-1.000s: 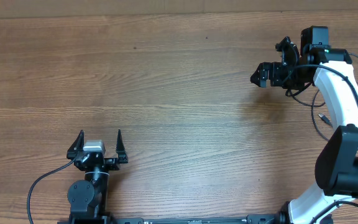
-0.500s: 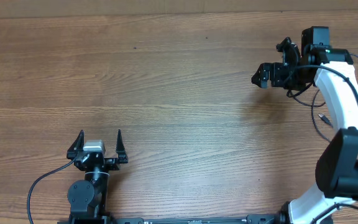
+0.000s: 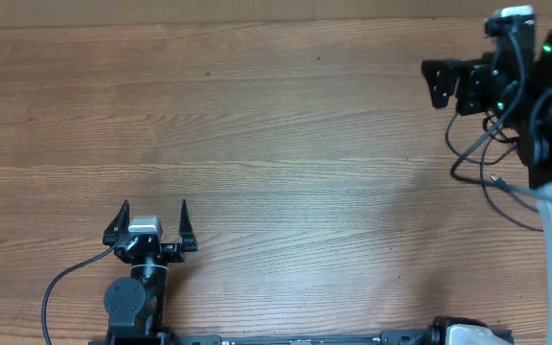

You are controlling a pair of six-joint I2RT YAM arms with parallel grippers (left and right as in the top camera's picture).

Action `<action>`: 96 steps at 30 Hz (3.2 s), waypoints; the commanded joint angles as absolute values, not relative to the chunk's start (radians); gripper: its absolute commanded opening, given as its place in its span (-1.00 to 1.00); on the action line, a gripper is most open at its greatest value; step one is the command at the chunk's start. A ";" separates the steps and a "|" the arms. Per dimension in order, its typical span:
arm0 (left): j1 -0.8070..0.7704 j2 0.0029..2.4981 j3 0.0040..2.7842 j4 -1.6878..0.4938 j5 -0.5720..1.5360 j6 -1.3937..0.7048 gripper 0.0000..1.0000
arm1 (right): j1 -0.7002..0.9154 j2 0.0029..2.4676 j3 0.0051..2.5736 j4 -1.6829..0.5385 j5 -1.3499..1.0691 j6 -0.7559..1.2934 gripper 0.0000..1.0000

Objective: Untangle cables

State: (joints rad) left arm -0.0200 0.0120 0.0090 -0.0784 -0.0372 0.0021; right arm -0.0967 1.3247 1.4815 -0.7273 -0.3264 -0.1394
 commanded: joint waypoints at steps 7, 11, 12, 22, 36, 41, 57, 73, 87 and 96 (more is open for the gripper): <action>-0.027 0.004 0.006 -0.078 -0.026 -0.007 0.99 | -0.096 1.074 1.081 -0.271 -0.383 -0.092 1.00; -0.027 0.004 0.006 -0.078 -0.026 -0.007 0.99 | -0.096 0.945 0.824 -0.028 -0.384 -0.052 1.00; -0.027 0.004 0.006 -0.078 -0.026 -0.007 0.99 | -0.096 0.913 0.759 0.031 -0.383 -0.052 1.00; -0.027 0.004 0.006 -0.078 -0.026 -0.007 0.99 | -0.096 0.580 0.212 0.498 -0.374 -0.053 1.00; -0.027 0.004 0.006 -0.078 -0.026 -0.007 0.99 | -0.096 0.302 0.008 0.403 -0.359 -0.052 1.00; -0.027 0.004 0.006 -0.078 -0.026 -0.007 0.99 | -0.096 0.262 0.008 0.274 -0.360 -0.052 1.00; -0.027 0.004 0.006 -0.078 -0.026 -0.007 1.00 | -0.096 0.029 0.008 -0.057 -0.352 -0.053 1.00; -0.027 0.004 0.006 -0.078 -0.026 -0.007 0.99 | -0.096 0.002 0.008 -0.068 -0.141 0.038 1.00; -0.027 0.004 0.006 -0.078 -0.026 -0.007 0.99 | -0.096 0.002 0.008 -0.077 -0.095 0.097 1.00; -0.027 0.004 0.006 -0.078 -0.026 -0.007 0.99 | -0.096 0.003 0.008 -0.075 -0.128 0.075 1.00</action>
